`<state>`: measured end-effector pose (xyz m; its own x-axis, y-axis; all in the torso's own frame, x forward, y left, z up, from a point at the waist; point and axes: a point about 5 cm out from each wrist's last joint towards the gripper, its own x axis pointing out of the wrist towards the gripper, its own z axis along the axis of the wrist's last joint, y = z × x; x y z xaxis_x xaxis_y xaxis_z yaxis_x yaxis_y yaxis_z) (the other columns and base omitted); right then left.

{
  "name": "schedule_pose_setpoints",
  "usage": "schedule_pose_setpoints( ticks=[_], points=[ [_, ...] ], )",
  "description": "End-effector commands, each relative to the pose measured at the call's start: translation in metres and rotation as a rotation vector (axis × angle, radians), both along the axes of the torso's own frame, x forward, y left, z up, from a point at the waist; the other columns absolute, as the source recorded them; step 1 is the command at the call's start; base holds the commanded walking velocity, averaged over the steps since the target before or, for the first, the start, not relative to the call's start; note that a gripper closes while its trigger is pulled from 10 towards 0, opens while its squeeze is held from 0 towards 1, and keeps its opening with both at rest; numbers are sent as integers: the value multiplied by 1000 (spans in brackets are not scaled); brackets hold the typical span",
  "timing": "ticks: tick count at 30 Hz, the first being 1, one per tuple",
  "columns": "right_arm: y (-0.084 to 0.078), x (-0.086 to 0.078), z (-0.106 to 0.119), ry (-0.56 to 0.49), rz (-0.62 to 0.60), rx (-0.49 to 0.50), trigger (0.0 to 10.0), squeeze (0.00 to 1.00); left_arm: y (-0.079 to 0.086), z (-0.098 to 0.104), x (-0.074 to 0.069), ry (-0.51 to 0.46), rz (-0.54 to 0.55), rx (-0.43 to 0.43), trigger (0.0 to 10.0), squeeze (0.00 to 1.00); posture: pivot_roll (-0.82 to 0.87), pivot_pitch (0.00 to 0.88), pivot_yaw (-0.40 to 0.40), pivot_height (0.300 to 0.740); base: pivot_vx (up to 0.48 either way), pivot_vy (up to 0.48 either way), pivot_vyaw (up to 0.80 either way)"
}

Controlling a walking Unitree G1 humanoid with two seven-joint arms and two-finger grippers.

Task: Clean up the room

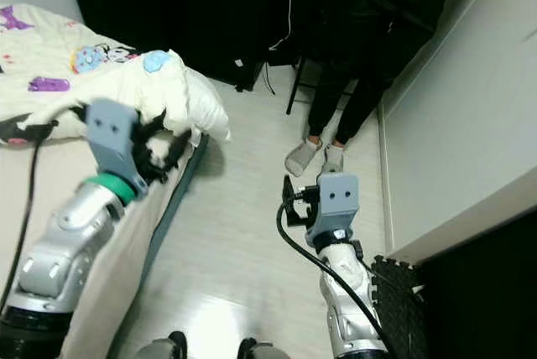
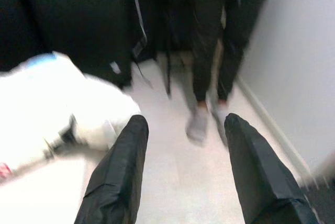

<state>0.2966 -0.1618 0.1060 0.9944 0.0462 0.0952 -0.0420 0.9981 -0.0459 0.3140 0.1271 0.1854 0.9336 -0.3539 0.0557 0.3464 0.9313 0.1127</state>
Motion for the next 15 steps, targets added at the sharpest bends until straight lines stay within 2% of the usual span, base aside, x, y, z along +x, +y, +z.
schedule_pose_setpoints(
  ticks=[1, 4, 9, 15],
  points=[
    [-6, -1, -10, 26, -42, 15, 10000, 0, -6, -16, -1, 46, -39, 30, 10000, 0, 24, 107, -12, 726, 0, 0, 0],
    [-6, 0, -12, 33, -47, 14, 10000, 0, -6, -22, -1, 69, -50, 34, 10000, 0, 16, 102, -6, 726, 0, 0, 0],
    [-8, -3, -31, 90, -50, -38, 10000, 0, -9, -51, 1, 154, -32, 59, 10000, 0, -10, 82, -7, 726, 0, 0, 0],
    [-20, -3, -34, 92, -67, -63, 10000, 0, -14, -55, 5, 144, -15, 43, 10000, 0, -17, 70, -17, 726, 0, 0, 0]
  ],
)
